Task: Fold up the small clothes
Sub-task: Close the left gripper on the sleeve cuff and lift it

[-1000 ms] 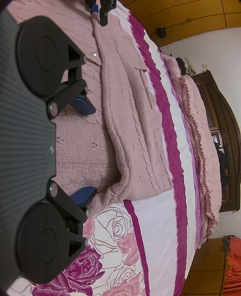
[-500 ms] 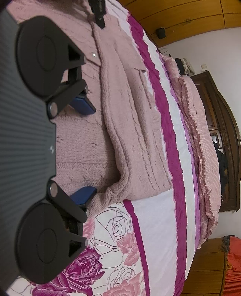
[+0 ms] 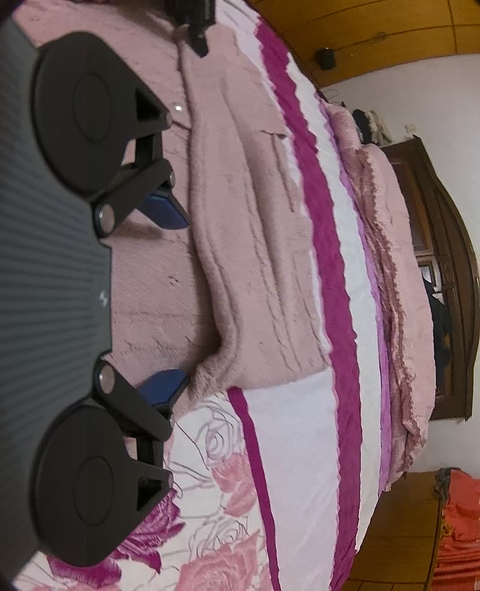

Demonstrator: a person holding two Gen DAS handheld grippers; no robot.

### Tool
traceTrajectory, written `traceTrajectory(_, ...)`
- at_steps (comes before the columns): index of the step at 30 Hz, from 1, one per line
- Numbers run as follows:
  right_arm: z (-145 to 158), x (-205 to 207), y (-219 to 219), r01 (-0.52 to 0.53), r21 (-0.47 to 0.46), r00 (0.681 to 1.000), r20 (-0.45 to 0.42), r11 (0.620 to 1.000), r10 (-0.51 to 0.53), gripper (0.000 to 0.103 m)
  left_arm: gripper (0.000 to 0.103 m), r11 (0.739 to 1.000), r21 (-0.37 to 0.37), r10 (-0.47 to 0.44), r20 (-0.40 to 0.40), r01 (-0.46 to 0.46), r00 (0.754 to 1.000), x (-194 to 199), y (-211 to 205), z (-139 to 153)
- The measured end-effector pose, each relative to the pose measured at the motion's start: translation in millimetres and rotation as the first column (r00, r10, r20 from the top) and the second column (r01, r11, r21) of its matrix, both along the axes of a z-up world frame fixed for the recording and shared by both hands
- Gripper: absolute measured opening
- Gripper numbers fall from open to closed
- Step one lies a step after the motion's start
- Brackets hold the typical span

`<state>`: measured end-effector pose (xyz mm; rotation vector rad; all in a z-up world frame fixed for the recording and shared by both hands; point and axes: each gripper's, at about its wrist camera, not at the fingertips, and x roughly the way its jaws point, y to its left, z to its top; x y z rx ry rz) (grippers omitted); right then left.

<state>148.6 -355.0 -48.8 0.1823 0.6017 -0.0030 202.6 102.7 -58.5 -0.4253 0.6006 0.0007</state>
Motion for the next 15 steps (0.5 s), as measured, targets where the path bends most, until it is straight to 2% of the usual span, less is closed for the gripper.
traceTrajectory(2, 6.6, -1.8, -1.3, 0.004, -0.016, 1.000, 0.016, 1.000, -0.004, 0.084, 0.010, 0.999, 0.032, -0.015, 0.023, 0.014, 1.000, -2.8, -3.1, 3.6)
traceTrajectory(4, 13.1, -4.9, -2.9, 0.016, -0.039, 0.999, 0.034, 0.999, -0.015, 0.084, 0.009, 0.995, 0.095, -0.032, 0.068, 0.025, 0.997, -10.7, -10.9, 13.3)
traceTrajectory(8, 19.1, -8.6, -9.7, 0.027, -0.031, 0.998, 0.059, 0.999, -0.026, 0.084, 0.009, 0.967, 0.253, -0.034, 0.132, 0.000, 0.991, -25.2, -36.8, 43.5)
traceTrajectory(13, 22.0, -0.4, -14.4, 0.027, -0.033, 0.999, 0.043, 0.999, -0.026, 0.084, 0.009, 0.938, 0.345, -0.052, 0.175, -0.012, 0.983, -34.9, -65.8, 71.0)
traceTrajectory(15, 25.0, 1.3, -14.6, 0.023, -0.059, 0.999, 0.049, 0.998, -0.020, 0.084, 0.009, 0.938, 0.347, -0.052, 0.189, -0.017, 0.981, -34.7, -66.1, 80.5)
